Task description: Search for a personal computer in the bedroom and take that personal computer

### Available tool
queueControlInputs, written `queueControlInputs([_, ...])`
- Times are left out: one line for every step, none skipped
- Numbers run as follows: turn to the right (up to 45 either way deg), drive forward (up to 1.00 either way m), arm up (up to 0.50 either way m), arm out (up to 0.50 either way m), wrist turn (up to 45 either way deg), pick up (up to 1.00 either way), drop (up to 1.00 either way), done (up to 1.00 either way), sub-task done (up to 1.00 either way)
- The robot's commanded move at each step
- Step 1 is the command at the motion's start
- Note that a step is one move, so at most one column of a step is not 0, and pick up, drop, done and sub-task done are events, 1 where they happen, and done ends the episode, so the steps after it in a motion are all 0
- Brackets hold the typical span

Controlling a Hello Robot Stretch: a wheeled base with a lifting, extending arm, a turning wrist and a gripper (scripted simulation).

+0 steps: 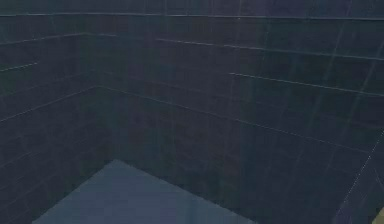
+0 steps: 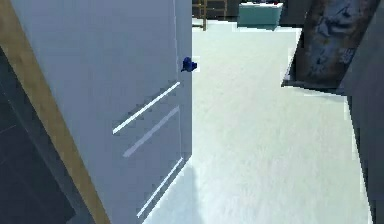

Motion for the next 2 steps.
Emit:
queueControlInputs([0.0,0.1,0.0,0.0,0.0,0.0,0.0,0.0,0.0])
queueControlInputs([-45.0,0.0,0.0,0.0,0.0,0.0,0.0,0.0,0.0])
